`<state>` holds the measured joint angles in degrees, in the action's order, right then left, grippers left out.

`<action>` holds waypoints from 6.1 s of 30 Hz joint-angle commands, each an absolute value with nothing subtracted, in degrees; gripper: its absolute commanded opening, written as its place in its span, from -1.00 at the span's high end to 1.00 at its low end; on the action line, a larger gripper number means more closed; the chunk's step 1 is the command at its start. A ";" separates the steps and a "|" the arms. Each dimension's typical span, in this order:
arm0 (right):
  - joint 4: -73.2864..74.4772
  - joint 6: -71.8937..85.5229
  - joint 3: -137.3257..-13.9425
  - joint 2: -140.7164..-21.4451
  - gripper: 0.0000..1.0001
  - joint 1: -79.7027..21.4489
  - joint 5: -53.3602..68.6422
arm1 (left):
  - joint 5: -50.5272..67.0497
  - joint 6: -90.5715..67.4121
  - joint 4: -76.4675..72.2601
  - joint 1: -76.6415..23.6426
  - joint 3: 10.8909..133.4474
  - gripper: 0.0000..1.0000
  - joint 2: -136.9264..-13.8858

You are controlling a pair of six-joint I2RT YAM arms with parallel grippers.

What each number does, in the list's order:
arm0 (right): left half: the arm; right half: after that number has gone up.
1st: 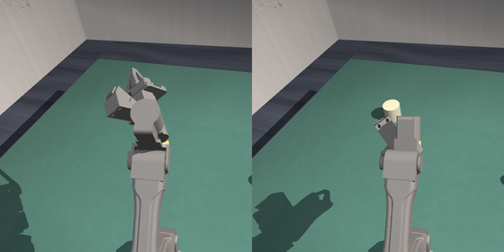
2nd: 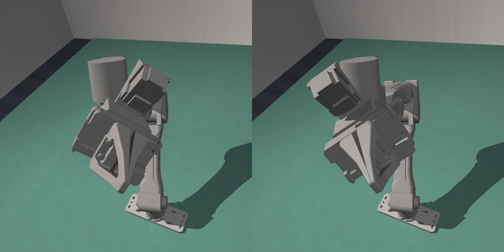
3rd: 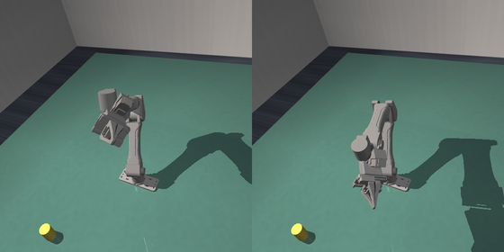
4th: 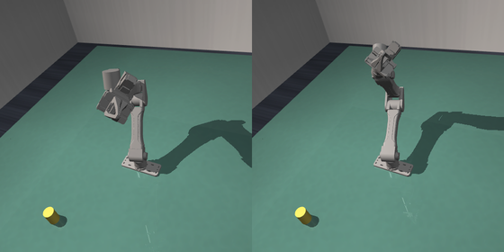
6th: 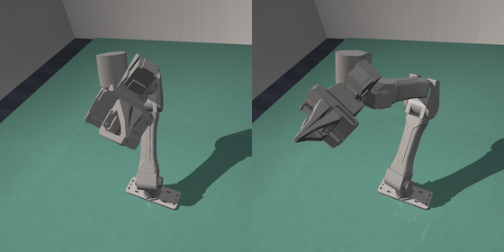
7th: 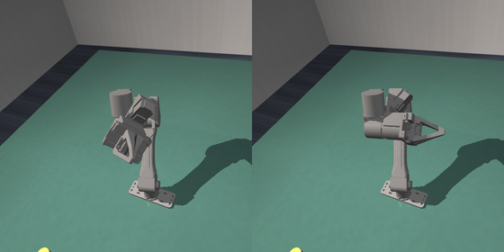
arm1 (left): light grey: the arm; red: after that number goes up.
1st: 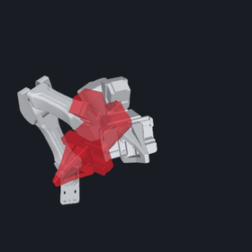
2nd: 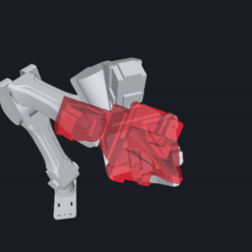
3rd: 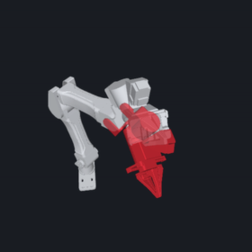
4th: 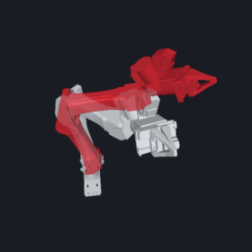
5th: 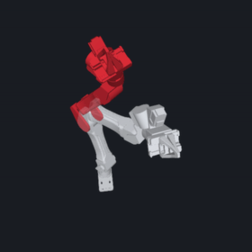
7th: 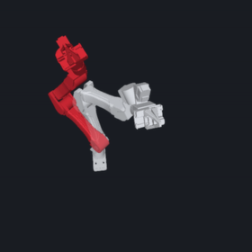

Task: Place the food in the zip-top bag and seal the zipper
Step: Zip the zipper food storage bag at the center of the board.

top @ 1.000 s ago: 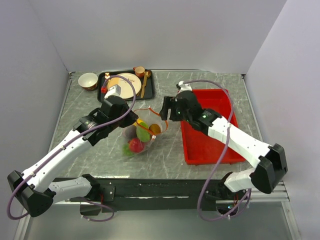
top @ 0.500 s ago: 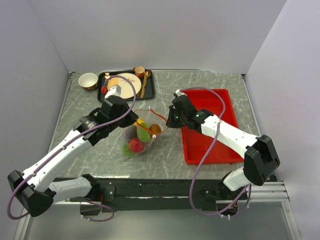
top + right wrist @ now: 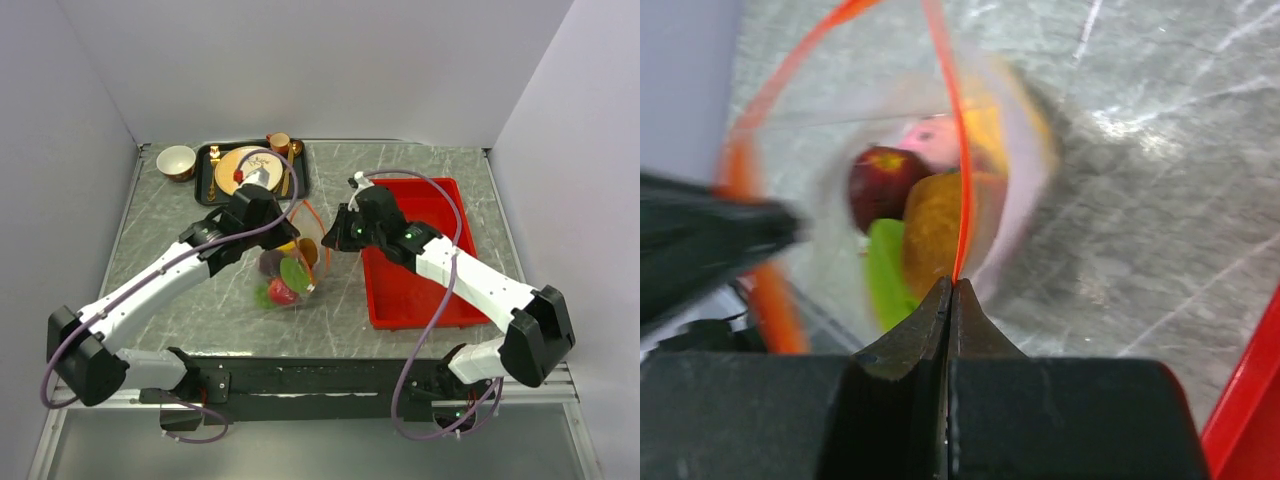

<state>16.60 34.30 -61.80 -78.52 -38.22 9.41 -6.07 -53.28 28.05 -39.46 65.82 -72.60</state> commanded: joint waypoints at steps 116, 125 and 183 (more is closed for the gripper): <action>24.96 45.09 -63.98 -73.21 0.94 -35.51 -2.20 | -3.69 -104.59 -15.99 -55.10 21.97 -0.49 -48.42; 24.87 45.97 -63.28 -72.25 0.94 -35.42 -2.99 | -4.39 -108.19 -20.04 -56.07 19.69 -0.48 -53.09; 23.65 44.12 -65.56 -89.11 1.00 -37.44 -0.70 | -4.04 -108.10 -18.47 -46.85 15.92 0.99 -59.17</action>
